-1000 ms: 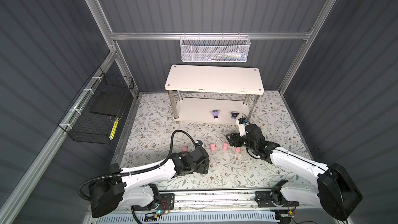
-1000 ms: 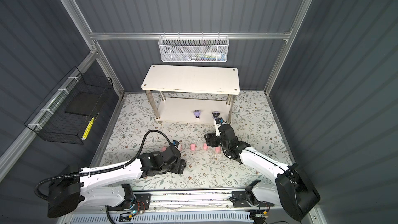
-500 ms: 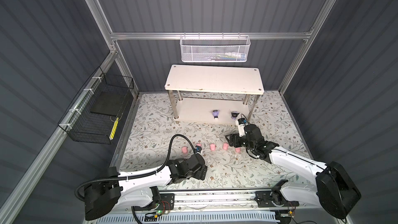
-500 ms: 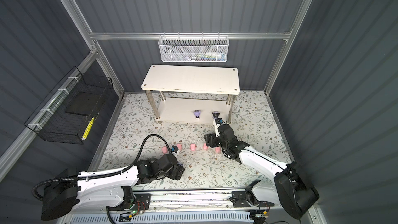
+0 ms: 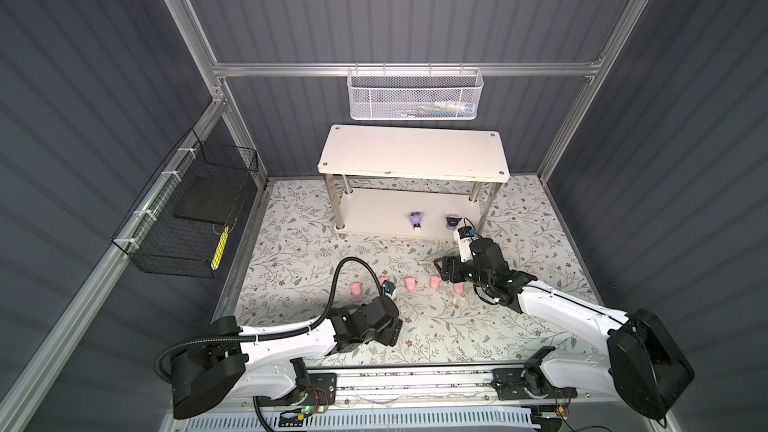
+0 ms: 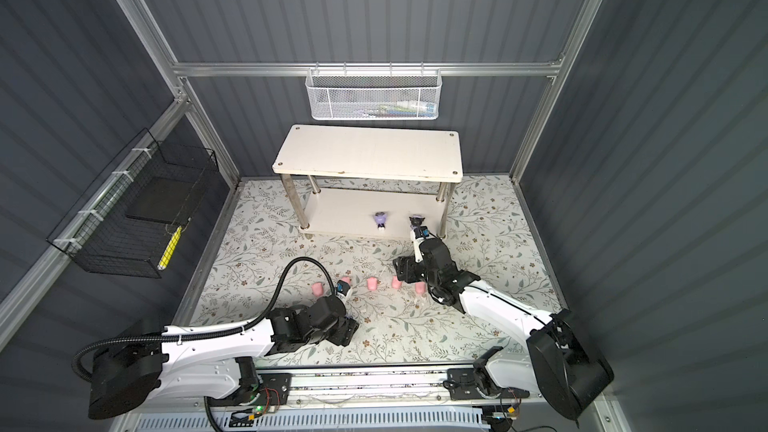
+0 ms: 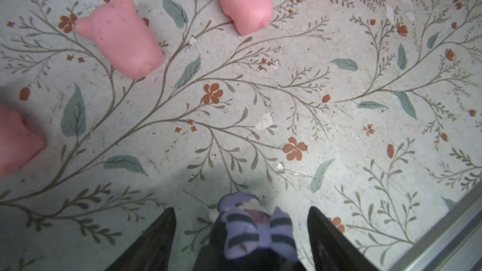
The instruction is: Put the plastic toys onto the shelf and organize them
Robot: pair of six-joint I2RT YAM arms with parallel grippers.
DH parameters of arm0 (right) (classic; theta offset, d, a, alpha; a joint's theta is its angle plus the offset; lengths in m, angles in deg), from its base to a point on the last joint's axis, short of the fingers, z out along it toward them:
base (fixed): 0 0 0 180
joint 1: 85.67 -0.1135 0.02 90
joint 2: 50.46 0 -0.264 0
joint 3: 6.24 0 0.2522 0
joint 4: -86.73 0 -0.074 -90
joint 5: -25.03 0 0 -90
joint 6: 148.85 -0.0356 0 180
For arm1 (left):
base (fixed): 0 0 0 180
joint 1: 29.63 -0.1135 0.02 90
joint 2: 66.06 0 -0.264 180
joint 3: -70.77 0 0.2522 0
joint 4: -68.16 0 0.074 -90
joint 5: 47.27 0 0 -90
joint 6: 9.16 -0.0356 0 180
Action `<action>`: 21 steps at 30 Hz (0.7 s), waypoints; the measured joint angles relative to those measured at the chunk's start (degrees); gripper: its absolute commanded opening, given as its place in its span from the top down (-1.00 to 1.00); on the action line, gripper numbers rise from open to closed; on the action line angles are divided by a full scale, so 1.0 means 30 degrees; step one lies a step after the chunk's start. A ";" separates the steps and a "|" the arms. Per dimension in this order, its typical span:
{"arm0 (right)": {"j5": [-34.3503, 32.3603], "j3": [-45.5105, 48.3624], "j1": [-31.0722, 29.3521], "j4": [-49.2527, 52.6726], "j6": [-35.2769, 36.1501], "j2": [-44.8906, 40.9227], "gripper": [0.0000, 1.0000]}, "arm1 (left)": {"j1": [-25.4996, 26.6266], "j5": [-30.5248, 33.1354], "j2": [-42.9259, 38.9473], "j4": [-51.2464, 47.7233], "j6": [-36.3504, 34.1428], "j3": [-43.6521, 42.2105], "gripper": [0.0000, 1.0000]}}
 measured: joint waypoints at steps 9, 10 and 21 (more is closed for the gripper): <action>0.0000 -0.0095 -0.0029 -0.0015 0.0000 0.0211 -0.56 | 0.0007 0.0219 0.0270 0.0007 -0.0284 -0.0015 -0.36; 0.0000 -0.0095 -0.0029 -0.0015 0.0000 0.0211 -0.56 | 0.0007 0.0240 0.0270 0.0007 -0.0299 -0.0015 -0.33; 0.0000 -0.0095 -0.0036 -0.0022 -0.0007 0.0211 -0.56 | 0.0007 0.0590 0.0270 -0.0015 -0.0335 -0.0015 -0.05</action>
